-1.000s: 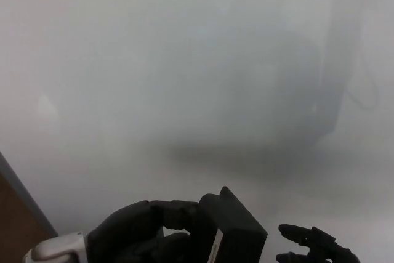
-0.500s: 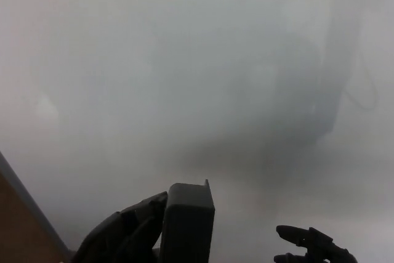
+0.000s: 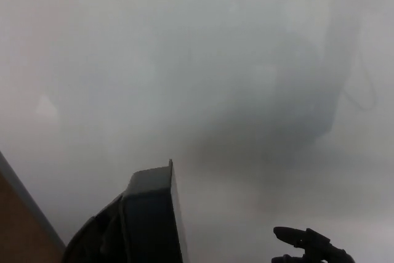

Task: A magnetic marker holder is on the left hand side of the white board, the robot put the index and middle finger into the opening of the container and pull off the magnetic holder and hand it to a human on the left hand side.

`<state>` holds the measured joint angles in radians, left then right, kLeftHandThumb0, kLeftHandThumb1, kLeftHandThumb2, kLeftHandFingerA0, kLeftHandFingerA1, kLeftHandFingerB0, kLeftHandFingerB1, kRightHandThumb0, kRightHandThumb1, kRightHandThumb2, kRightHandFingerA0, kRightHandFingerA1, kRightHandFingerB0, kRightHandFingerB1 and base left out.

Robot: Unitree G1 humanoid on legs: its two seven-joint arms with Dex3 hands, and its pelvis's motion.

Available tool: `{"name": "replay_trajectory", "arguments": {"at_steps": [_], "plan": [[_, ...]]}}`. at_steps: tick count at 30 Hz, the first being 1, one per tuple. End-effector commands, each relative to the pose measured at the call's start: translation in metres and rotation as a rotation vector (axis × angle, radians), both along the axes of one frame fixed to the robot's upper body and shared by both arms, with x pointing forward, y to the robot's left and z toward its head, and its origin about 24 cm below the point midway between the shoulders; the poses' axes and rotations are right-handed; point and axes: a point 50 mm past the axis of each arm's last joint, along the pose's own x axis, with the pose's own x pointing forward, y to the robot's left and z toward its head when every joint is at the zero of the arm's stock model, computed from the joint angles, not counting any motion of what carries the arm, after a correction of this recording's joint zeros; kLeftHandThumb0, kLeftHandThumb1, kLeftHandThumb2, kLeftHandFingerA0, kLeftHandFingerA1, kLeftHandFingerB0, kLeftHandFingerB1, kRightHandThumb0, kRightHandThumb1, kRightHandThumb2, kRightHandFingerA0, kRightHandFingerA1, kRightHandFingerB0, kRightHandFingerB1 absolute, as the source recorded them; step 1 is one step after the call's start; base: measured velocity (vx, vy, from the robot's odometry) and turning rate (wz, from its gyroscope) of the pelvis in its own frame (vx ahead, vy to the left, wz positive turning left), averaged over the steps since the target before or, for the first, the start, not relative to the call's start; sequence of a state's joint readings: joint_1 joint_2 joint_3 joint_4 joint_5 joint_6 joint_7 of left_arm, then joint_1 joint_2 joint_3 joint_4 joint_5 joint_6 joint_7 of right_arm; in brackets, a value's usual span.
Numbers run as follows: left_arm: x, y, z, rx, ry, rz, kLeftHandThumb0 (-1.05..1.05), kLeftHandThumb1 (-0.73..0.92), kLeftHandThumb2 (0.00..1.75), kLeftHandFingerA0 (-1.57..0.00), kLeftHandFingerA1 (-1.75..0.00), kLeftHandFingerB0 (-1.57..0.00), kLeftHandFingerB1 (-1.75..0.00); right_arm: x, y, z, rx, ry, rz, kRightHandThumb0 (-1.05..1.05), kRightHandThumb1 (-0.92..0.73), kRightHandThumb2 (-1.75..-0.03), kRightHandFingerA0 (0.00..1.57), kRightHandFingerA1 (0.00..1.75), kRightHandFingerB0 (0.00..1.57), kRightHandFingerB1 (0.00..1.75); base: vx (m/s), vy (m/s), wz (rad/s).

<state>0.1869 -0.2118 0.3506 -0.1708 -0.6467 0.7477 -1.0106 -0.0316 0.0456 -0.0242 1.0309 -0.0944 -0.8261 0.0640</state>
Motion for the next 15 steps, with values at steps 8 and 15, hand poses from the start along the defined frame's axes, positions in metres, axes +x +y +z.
{"name": "replay_trajectory", "arguments": {"at_steps": [8,15], "plan": [[-0.0173,0.0213,0.0533,-0.635,-0.107,0.195,-0.88,0.67,0.61,-0.68,-0.44,-0.29,-0.31,-0.0156,-0.0137,-0.0093,-0.042,0.062,-0.054,-0.58,-0.76,-0.63,0.81,0.49,0.64,0.45,0.0,0.0,0.0],[-0.0105,0.0188,0.0587,-0.648,-0.193,0.108,-0.98,0.72,0.63,-0.71,-0.43,-0.3,-0.3,-0.0126,-0.0157,-0.0072,-0.039,0.048,-0.056,-0.59,-0.76,-0.63,0.8,0.49,0.63,0.45,0.0,0.0,0.0]]}}
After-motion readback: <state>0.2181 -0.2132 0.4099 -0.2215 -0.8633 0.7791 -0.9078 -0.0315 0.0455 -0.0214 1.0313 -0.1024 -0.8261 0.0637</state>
